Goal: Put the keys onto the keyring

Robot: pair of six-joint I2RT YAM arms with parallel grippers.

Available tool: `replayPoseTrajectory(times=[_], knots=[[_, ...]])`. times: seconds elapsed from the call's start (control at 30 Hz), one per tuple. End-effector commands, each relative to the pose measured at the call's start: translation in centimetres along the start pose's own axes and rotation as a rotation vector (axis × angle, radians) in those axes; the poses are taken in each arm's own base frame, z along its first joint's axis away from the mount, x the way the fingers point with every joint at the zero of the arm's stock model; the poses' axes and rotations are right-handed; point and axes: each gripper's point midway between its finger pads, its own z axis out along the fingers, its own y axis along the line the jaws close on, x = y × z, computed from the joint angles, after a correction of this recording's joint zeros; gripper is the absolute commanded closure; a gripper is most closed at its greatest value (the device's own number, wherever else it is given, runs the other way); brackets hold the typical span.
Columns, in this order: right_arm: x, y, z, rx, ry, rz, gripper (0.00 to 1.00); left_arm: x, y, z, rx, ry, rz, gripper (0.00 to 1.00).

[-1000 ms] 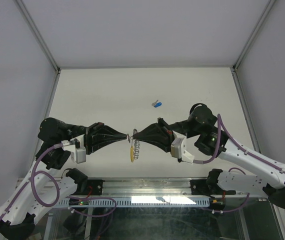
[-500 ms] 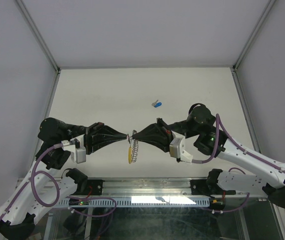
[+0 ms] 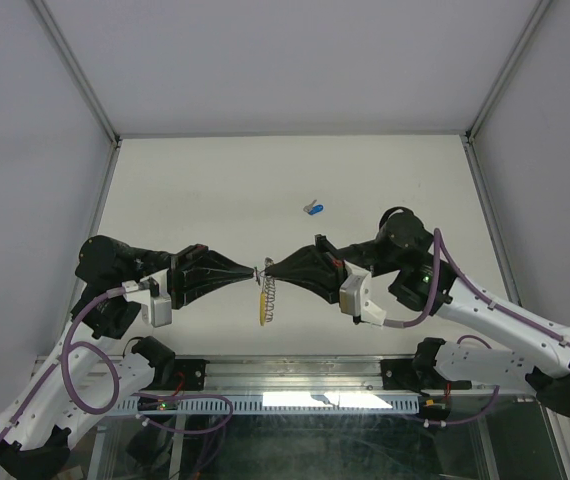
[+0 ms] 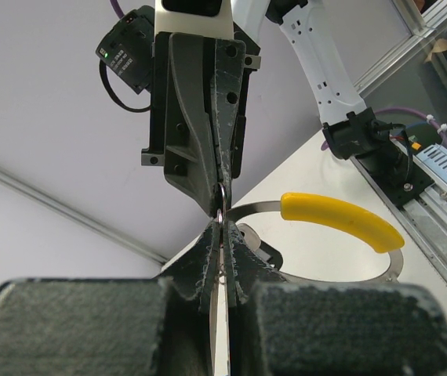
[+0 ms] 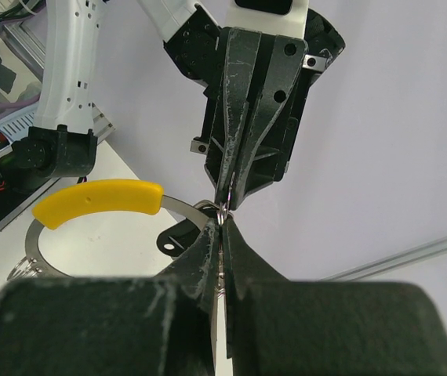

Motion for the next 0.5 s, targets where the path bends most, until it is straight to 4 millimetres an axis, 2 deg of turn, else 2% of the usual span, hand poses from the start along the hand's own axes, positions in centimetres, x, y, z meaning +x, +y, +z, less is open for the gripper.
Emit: replayPoseTrajectory(times=[0.0, 0.47], knots=[[-2.96, -2.78, -0.53, 0.07, -0.038, -0.093, 1.0, -2.02, 0.68, 0.23, 0.013, -0.038, 0.071, 1.0], [-2.82, -2.62, -0.41, 0.062, -0.04, -0.087, 1.0, -1.97, 0.83, 0.27, 0.012, -0.037, 0.07, 1.0]])
